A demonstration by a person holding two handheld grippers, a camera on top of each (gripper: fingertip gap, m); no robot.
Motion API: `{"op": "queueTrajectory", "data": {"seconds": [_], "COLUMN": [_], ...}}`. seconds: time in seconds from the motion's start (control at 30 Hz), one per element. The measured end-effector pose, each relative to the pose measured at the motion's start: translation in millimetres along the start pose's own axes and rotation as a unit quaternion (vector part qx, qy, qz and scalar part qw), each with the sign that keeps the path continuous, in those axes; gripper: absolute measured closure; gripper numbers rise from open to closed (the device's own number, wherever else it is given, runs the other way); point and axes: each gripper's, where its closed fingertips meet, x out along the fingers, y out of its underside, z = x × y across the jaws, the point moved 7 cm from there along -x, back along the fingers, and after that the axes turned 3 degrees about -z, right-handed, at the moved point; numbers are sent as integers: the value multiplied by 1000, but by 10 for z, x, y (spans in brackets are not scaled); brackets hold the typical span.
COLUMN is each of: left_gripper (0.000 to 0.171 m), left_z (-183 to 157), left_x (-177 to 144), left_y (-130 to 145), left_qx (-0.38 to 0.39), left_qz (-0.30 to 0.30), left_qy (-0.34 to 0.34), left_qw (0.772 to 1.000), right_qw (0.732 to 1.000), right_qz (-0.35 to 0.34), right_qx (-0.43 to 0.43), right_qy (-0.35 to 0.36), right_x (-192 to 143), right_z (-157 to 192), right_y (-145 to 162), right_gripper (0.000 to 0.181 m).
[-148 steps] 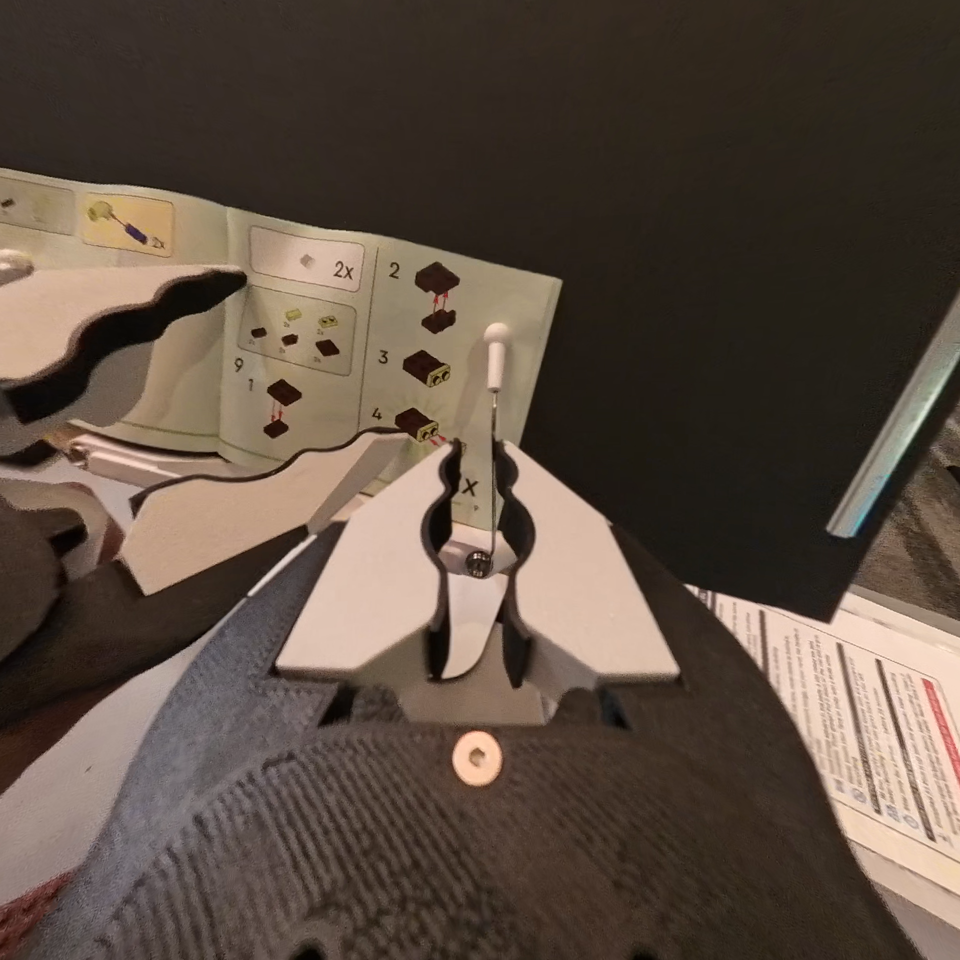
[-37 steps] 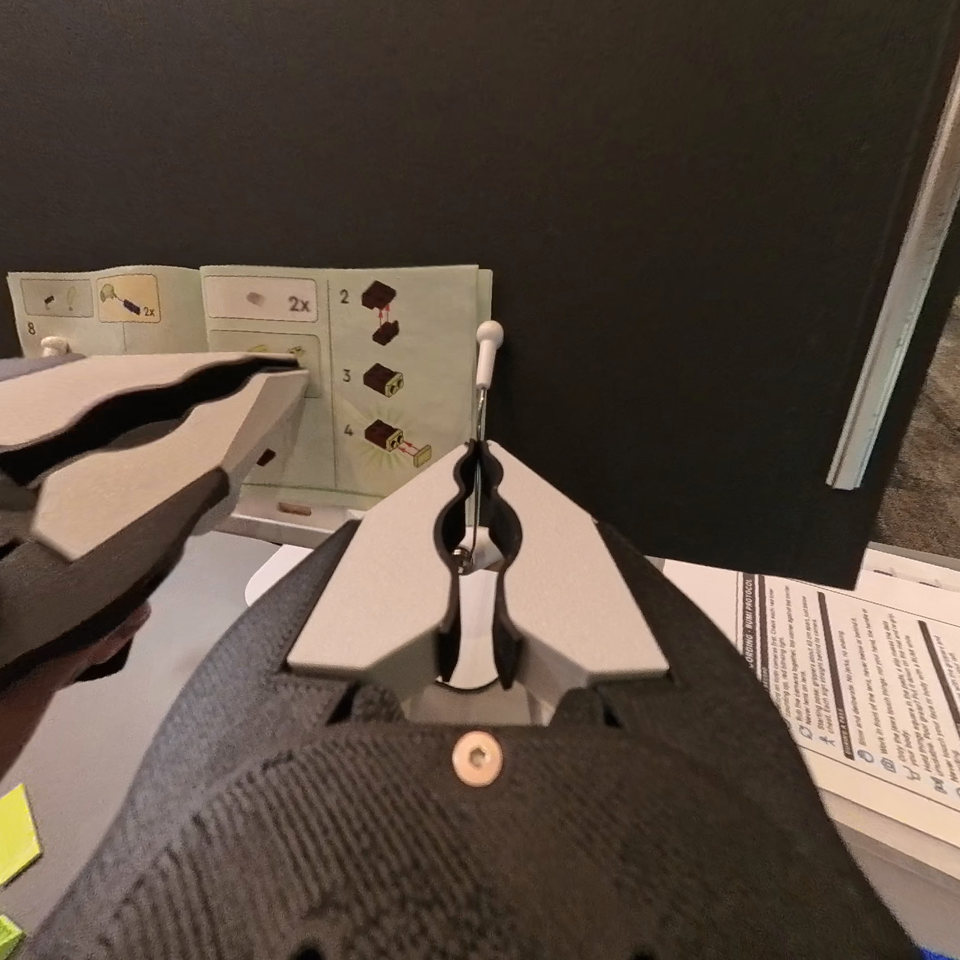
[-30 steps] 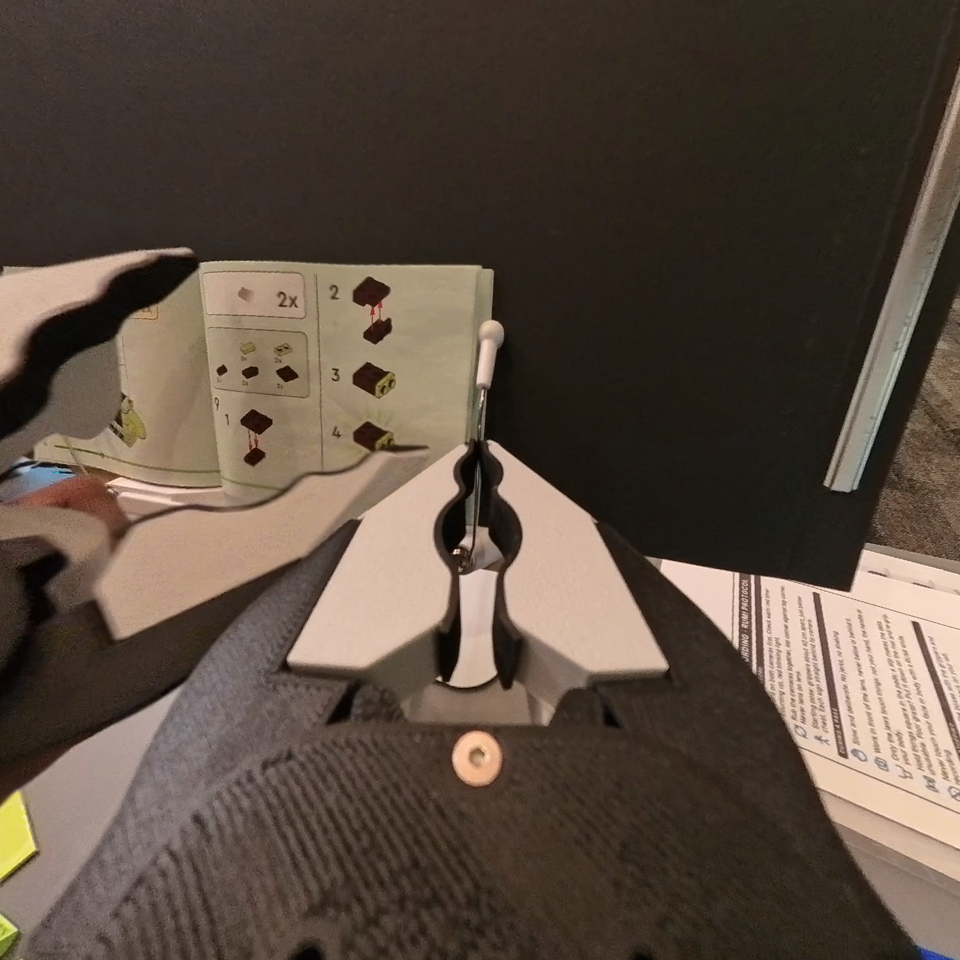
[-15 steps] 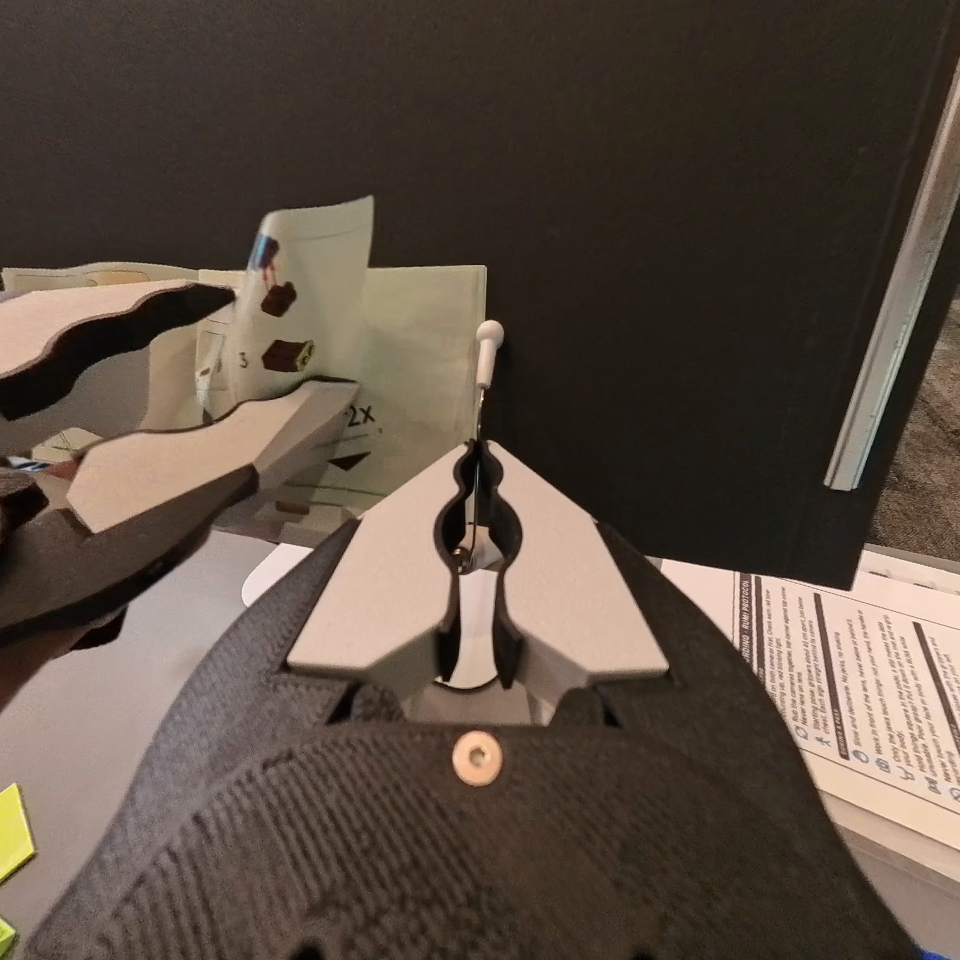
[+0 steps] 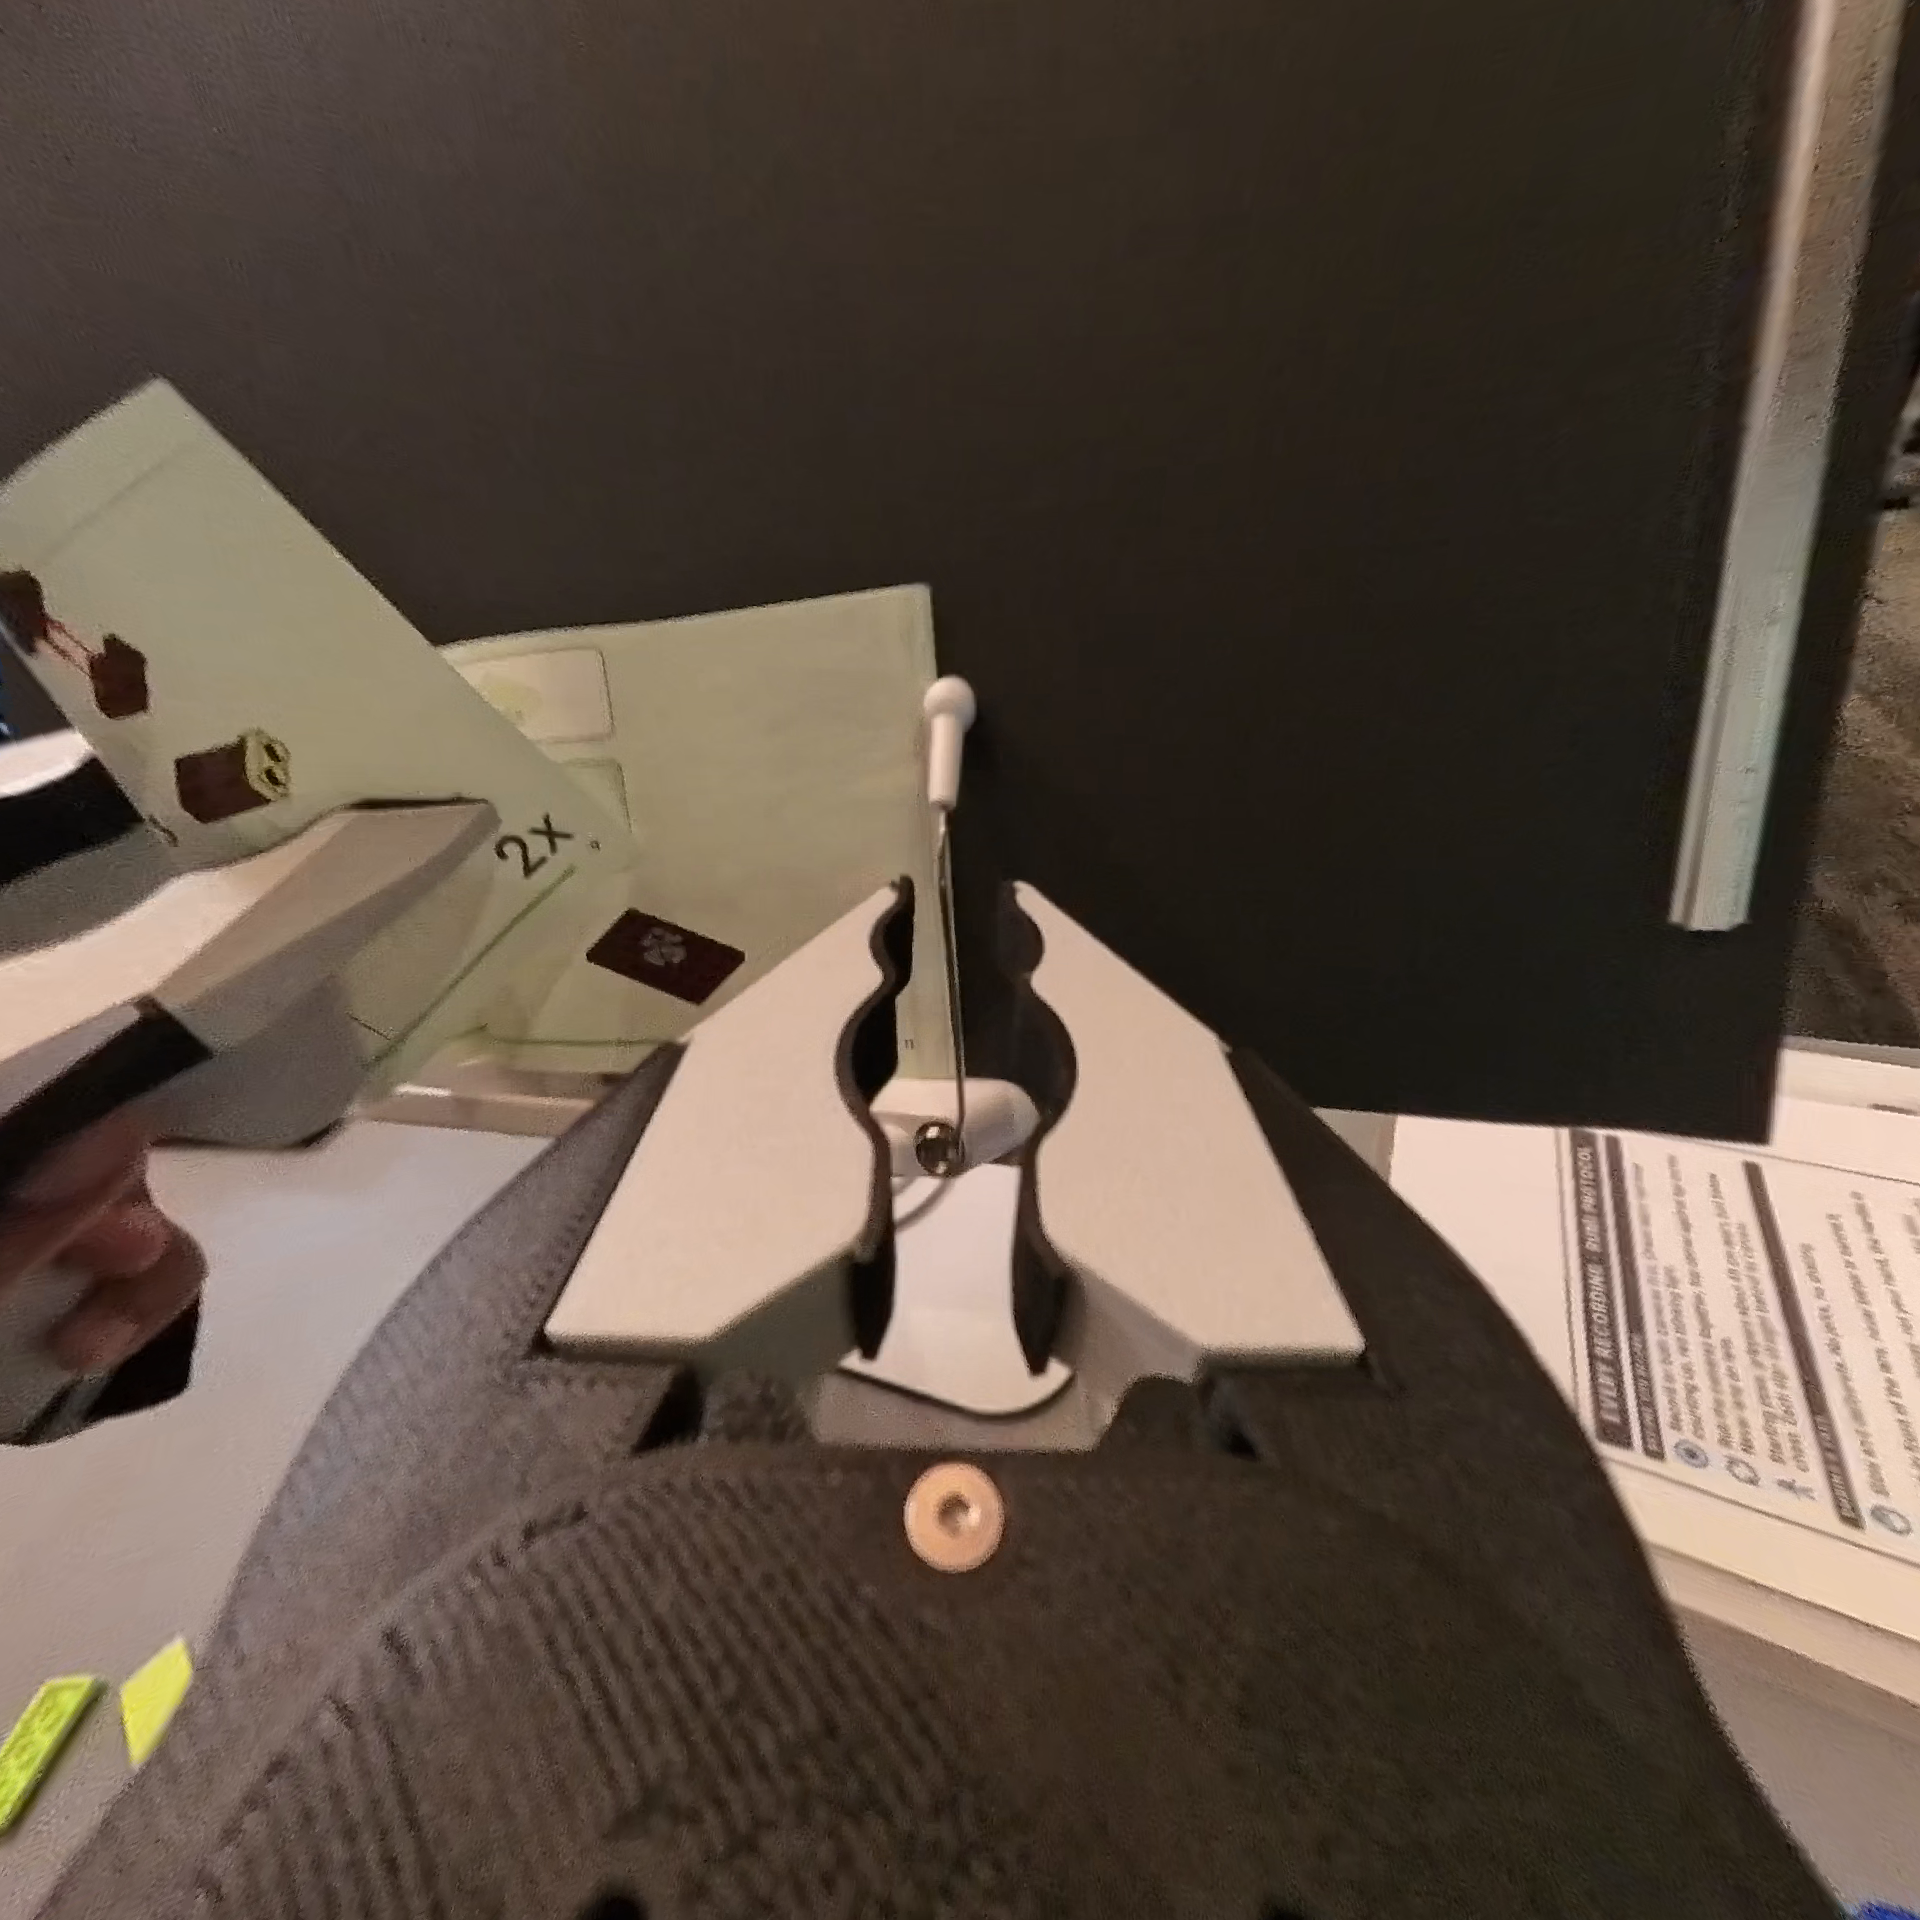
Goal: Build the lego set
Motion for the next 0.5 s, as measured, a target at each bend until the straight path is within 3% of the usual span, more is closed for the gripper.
{"op": "queueTrajectory", "data": {"seconds": [0.13, 0.37, 0.5], "left_gripper": [122, 146, 148], "left_z": [34, 47, 25], "left_x": [-8, 56, 84], "left_y": [37, 196, 226], "left_qx": [-15, -50, -49], "left_qz": [7, 49, 49], "left_qy": [6, 18, 2], "left_qw": [1000, 997, 998], "right_qw": [1000, 999, 999], "right_qz": [9, 9, 0], "right_qx": [-15, -28, -20], "right_qy": [13, 21, 25], "right_x": [54, 35, 25], "right_z": [51, 66, 74], "right_y": [52, 47, 52], "right_gripper": [181, 181, 181]}}
